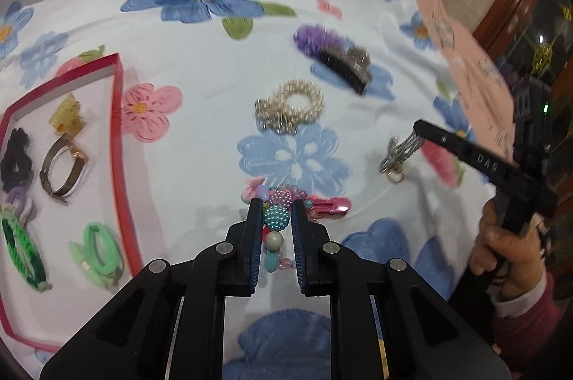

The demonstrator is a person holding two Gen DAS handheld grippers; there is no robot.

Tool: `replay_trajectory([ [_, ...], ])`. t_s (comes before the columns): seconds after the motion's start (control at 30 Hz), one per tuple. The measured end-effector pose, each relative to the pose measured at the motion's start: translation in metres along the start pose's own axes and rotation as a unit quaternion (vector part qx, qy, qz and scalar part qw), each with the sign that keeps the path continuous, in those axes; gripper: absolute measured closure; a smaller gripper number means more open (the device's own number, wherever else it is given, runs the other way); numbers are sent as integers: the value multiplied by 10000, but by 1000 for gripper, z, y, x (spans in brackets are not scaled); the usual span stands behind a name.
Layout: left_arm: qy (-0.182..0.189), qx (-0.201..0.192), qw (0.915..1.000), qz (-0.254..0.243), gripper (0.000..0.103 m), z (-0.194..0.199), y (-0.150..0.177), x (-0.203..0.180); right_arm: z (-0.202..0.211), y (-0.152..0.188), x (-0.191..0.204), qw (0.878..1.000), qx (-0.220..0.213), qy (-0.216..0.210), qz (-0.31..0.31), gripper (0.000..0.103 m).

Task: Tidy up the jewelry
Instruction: 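Grasp the pastel beaded bracelet with the left tool while the right tool grasps the silver chain bracelet, then carry the beaded bracelet and chain bracelet into the tray and open both tools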

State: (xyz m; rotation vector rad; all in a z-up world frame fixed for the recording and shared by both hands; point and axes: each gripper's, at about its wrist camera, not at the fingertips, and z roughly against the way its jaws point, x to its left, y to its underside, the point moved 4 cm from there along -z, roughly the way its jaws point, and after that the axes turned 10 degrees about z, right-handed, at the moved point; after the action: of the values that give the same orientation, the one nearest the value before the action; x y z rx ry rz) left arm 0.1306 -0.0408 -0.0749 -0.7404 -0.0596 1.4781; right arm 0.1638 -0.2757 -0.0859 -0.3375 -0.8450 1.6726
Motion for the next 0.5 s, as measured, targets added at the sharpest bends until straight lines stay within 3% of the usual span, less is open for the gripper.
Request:
replay_trajectory([
  [0.5,175,-698,9954,640,89,74,6,38,38,-31,67,9960,-470,-643,401,97],
])
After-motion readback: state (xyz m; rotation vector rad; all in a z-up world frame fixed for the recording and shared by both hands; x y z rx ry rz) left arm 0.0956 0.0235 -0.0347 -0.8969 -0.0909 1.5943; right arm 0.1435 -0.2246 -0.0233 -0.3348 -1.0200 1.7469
